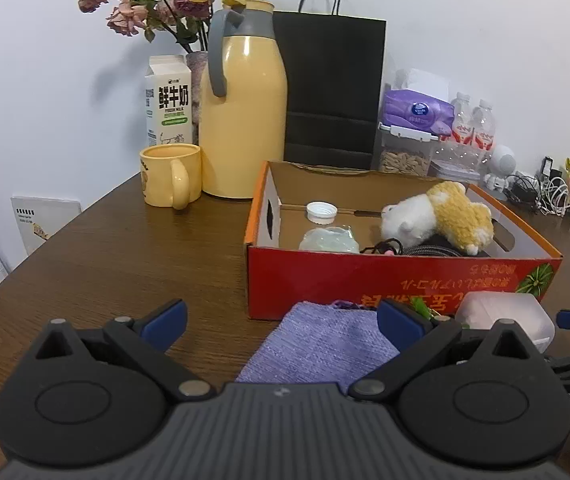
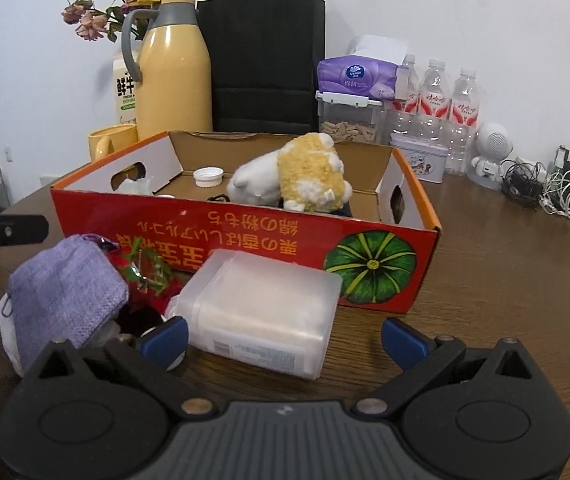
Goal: Organize objects
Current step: 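Grasp the frosted plastic storage box with the right gripper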
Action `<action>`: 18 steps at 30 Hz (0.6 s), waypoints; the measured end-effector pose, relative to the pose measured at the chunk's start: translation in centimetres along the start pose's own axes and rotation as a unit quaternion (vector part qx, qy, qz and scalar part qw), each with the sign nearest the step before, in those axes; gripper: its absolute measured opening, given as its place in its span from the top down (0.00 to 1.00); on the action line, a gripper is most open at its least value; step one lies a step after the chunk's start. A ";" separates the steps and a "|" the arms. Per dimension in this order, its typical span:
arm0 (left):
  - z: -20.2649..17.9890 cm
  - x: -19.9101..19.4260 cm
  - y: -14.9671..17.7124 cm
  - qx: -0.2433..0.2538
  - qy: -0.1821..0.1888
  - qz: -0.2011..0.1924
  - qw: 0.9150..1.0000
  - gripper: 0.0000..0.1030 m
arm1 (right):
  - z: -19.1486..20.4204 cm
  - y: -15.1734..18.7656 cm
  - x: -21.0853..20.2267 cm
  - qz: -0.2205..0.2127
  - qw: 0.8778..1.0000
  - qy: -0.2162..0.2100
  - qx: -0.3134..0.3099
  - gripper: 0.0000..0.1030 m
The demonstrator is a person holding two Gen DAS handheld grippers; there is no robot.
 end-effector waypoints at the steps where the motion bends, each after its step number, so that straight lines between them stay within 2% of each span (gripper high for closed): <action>1: -0.1 0.0 0.0 0.001 0.001 0.000 1.000 0.00 | 0.1 0.1 0.2 0.002 1.000 -0.002 0.004 0.00; 15: -0.1 0.3 0.2 0.000 -0.003 0.008 1.000 0.00 | 1.8 -0.5 0.7 -0.012 0.999 0.028 0.032 0.00; 18: 0.0 0.5 0.3 -0.001 -0.005 0.012 1.000 0.00 | 1.8 -0.4 1.3 -0.001 0.999 0.032 0.039 0.00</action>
Point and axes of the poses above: each gripper's, at about its wrist camera, not at the fingertips, and x roughly the way its jaws point, z to its left, y to its underside, the point moved 5 cm from there along x, roughly the way its jaws point, and after that the axes turned 13 degrees about -z, right-handed, at the moved point
